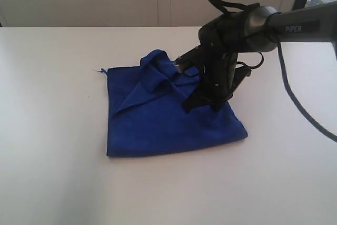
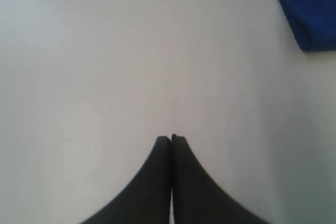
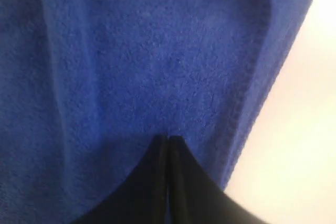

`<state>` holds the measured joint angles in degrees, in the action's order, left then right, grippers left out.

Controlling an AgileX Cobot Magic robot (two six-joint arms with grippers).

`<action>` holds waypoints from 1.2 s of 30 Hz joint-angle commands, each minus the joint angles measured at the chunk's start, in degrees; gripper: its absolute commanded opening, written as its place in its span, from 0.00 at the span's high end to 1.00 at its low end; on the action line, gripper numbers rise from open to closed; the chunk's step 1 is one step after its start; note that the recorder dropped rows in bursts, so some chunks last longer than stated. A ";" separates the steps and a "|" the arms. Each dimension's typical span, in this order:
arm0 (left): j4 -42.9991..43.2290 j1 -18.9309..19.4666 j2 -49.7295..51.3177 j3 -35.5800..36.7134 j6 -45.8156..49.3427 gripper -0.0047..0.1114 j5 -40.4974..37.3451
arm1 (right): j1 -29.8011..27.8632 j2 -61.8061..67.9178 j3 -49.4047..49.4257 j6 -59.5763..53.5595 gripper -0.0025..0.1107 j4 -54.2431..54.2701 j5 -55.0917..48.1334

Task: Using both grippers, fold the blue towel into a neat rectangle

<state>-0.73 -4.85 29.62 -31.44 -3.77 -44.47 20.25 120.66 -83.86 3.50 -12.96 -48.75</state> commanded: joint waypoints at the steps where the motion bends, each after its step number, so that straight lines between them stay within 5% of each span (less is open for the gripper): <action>1: -0.50 0.10 -0.33 0.26 0.14 0.96 -0.19 | -0.29 0.07 1.99 0.03 0.98 -0.85 -0.38; 20: -0.50 0.10 -0.33 0.26 0.14 0.96 -0.19 | -0.29 0.07 4.66 10.56 0.98 -1.94 -13.59; 30: -0.50 0.10 -0.33 0.26 0.14 0.96 -0.19 | -0.29 0.07 4.66 11.75 0.98 0.08 -13.75; 36: -0.50 0.10 -0.33 0.26 0.14 0.96 -0.19 | -0.29 -4.70 4.56 18.26 0.98 -3.50 -4.48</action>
<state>-0.73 -4.85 29.62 -31.44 -3.77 -44.47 20.25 118.75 -79.43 19.66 -15.60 -57.14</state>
